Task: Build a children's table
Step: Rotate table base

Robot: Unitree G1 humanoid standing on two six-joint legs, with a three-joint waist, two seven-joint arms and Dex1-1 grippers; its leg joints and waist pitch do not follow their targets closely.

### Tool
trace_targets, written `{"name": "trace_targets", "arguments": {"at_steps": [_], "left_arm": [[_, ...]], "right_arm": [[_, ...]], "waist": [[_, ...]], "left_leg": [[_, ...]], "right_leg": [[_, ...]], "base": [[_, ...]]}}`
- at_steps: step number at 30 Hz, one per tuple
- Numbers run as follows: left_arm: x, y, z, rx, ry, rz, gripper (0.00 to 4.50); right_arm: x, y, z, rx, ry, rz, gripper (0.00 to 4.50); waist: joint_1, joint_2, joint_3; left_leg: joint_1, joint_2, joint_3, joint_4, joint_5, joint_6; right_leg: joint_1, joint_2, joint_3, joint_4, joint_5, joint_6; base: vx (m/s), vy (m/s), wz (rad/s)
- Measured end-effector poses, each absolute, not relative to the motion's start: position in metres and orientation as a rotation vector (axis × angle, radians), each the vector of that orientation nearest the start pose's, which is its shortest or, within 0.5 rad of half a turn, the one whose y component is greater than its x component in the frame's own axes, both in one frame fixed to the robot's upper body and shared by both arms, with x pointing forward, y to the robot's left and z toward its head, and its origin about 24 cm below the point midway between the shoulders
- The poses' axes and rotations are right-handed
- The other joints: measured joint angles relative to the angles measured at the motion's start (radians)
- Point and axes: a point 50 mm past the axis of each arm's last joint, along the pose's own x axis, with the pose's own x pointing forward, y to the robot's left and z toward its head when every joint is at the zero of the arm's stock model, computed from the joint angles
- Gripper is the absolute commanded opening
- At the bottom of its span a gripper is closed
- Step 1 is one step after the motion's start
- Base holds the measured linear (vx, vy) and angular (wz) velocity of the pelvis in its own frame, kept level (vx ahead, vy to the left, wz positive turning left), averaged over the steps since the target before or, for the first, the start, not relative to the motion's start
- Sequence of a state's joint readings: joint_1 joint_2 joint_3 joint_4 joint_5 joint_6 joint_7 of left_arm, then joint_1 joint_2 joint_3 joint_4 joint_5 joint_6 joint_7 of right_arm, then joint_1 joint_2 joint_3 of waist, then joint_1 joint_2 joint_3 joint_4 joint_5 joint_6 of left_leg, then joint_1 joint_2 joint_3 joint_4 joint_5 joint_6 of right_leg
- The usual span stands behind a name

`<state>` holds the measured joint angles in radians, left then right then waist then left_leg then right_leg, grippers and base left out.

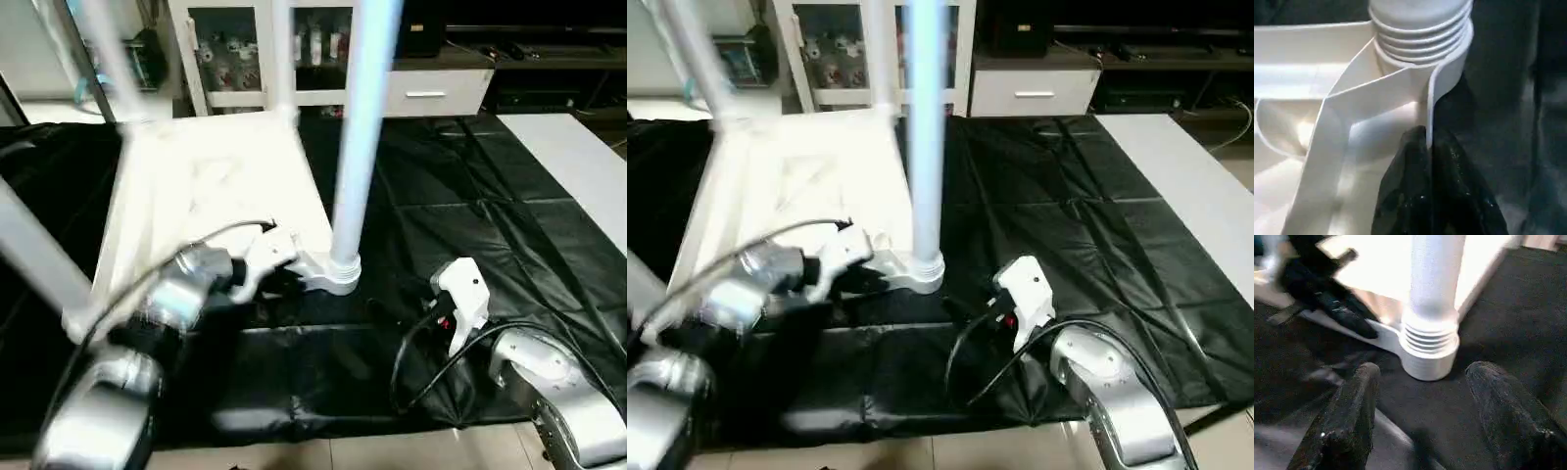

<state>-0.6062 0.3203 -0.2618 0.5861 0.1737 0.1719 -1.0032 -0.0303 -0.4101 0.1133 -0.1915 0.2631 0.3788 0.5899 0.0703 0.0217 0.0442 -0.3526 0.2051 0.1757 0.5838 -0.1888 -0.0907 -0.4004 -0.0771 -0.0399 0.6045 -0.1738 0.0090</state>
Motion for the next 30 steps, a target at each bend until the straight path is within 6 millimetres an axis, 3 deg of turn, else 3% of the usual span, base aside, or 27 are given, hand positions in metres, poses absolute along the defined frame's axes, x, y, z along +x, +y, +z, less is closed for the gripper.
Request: {"name": "trace_targets", "arguments": {"at_steps": [8,15,17,20,22,30], "left_arm": [[0.318,0.121,0.043,0.567,0.400,-1.134,0.00],[0.310,0.109,0.045,0.605,0.372,-1.189,0.00],[0.310,0.105,0.045,0.592,0.371,-1.201,0.59],[0.311,0.102,0.045,0.574,0.369,-1.208,0.63],[0.312,0.103,0.045,0.575,0.371,-1.205,0.90],[0.319,0.112,0.047,0.598,0.389,-1.219,0.90]], "right_arm": [[0.249,-0.162,0.064,-0.121,0.237,0.703,3.08],[0.257,-0.172,0.065,-0.147,0.253,0.670,3.08],[0.258,-0.172,0.067,-0.153,0.250,0.674,3.08],[0.259,-0.173,0.068,-0.158,0.248,0.678,3.08],[0.259,-0.173,0.069,-0.161,0.247,0.686,3.08],[0.258,-0.174,0.070,-0.160,0.252,0.716,3.08]], "waist": [[-0.007,-0.003,-0.002],[0.024,-0.003,-0.003],[0.027,-0.003,-0.003],[0.029,-0.004,-0.003],[0.028,-0.004,-0.003],[0.019,-0.004,-0.003]], "left_leg": [[0.002,0.000,-0.002,0.001,0.000,0.000],[-0.004,-0.001,-0.002,0.001,0.000,0.001],[-0.005,-0.001,-0.002,0.001,0.000,0.001],[-0.005,-0.001,-0.002,0.001,0.000,0.001],[-0.005,-0.001,-0.002,0.001,0.000,0.001],[-0.005,-0.001,-0.002,0.001,0.000,0.001]], "right_leg": [[0.001,0.000,-0.001,-0.001,-0.004,0.006],[0.002,-0.001,0.000,-0.003,-0.003,0.006],[0.001,-0.001,0.000,-0.003,-0.004,0.006],[0.001,-0.001,0.000,-0.003,-0.004,0.006],[0.001,-0.001,0.000,-0.003,-0.004,0.006],[0.001,-0.001,0.000,-0.003,-0.006,0.011]], "base": [[0.000,0.000,0.00],[0.000,0.000,0.00],[0.000,0.000,0.00],[0.000,0.000,0.00],[0.000,0.000,0.00],[0.000,0.000,0.00]]}}
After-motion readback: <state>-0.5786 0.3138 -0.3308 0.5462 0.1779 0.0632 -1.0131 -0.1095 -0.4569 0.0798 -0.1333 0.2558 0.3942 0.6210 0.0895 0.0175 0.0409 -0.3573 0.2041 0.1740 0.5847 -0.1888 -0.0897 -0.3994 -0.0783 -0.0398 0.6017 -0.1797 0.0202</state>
